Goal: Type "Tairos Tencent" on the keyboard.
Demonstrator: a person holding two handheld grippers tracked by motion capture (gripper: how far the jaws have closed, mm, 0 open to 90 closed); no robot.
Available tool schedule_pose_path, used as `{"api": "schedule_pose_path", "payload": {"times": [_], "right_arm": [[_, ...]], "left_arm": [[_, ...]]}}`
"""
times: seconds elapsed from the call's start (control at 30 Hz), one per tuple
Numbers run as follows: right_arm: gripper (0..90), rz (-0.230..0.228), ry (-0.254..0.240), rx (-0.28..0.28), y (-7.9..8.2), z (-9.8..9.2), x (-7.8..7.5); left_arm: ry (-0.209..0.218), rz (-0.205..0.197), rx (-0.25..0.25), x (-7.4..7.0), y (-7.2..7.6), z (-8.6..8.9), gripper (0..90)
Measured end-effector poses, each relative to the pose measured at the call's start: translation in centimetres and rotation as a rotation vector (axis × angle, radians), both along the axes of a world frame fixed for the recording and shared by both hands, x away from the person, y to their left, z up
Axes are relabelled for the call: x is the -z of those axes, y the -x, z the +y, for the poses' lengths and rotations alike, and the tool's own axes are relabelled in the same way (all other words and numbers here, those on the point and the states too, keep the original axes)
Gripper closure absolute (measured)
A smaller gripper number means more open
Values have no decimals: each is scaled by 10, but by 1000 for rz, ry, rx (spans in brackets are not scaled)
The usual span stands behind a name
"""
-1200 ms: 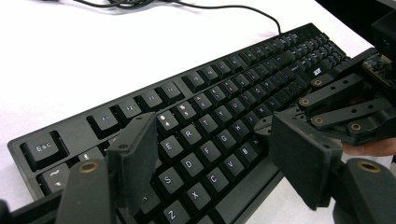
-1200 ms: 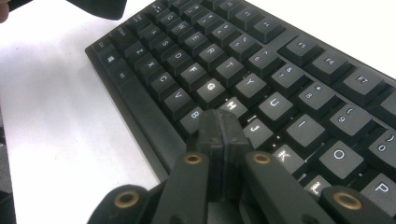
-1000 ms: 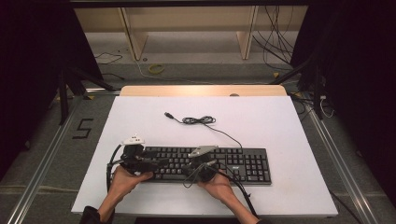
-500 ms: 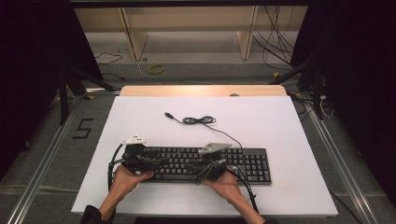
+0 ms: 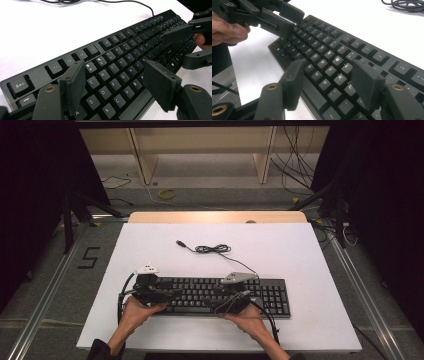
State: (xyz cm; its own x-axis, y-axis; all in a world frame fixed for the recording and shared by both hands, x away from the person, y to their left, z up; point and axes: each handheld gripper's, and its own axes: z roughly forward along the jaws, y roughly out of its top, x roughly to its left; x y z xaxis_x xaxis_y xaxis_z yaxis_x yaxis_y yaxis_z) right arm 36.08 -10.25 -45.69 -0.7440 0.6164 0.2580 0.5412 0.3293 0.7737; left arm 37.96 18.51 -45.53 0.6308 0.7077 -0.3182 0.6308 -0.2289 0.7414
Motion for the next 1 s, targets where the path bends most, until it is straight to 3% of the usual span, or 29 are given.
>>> {"api": "schedule_pose_path", "payload": {"times": [0.57,1.0], "right_arm": [[355,-34,-23,25,5,-15,-5],[330,-42,-30,44,11,-24,-6]], "left_arm": [[-25,7,38,3,-8,-14,428],[-70,3,66,10,-16,-27,717]]}}
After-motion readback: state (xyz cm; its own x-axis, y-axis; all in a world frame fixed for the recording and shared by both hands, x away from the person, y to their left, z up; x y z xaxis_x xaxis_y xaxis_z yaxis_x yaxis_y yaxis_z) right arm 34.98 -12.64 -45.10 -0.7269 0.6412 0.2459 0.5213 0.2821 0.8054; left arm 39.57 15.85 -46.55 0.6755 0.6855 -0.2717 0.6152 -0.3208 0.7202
